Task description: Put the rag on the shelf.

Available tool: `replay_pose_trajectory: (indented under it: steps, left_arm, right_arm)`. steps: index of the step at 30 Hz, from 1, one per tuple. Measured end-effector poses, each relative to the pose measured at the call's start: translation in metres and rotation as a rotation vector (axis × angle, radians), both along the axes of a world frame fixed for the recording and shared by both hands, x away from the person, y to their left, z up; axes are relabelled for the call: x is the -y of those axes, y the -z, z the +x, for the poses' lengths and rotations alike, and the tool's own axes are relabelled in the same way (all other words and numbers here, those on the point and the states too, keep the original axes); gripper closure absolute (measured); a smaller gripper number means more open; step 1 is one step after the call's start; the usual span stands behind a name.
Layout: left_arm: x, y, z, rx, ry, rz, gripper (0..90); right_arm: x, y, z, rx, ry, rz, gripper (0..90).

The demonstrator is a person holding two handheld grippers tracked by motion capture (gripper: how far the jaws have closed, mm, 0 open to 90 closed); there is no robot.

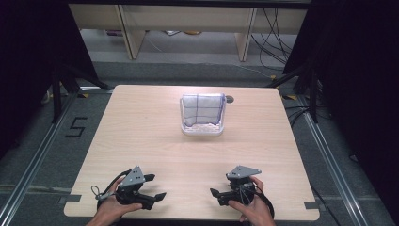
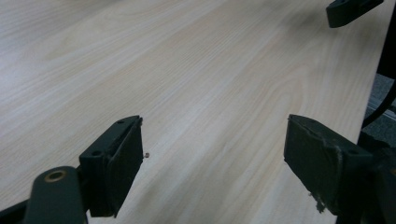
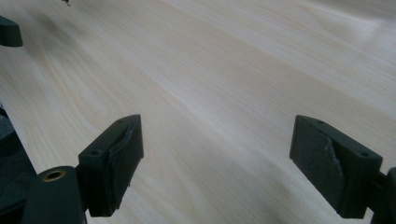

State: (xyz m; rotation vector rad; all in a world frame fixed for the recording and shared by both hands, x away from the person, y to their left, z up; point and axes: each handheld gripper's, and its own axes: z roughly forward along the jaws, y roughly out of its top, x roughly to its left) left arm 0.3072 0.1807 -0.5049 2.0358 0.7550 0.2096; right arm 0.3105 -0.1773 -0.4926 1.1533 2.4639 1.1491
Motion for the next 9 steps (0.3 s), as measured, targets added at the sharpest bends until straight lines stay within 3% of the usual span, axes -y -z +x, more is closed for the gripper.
replay_pose_trajectory:
  steps: [2,7,8,9]
  left_arm:
    - [-0.0021,0.0004,0.0017,-0.011,0.000,0.013,19.3]
    - [-0.0017,0.0031,0.0032,0.005,-0.015,-0.003,19.0]
    - [-0.0027,0.0018,0.0037,-0.012,-0.004,0.013,18.9]
    - [-0.0021,0.0028,0.0036,-0.009,-0.012,0.009,18.9]
  right_arm:
    - [0.0001,0.0010,0.0006,0.002,-0.005,-0.002,18.6]
    - [-0.0016,0.0027,0.0008,-0.010,-0.014,-0.009,18.5]
    - [-0.0021,0.0042,0.0021,-0.004,-0.032,-0.015,18.3]
    - [-0.0027,0.0040,0.0008,-0.014,-0.014,-0.019,18.2]
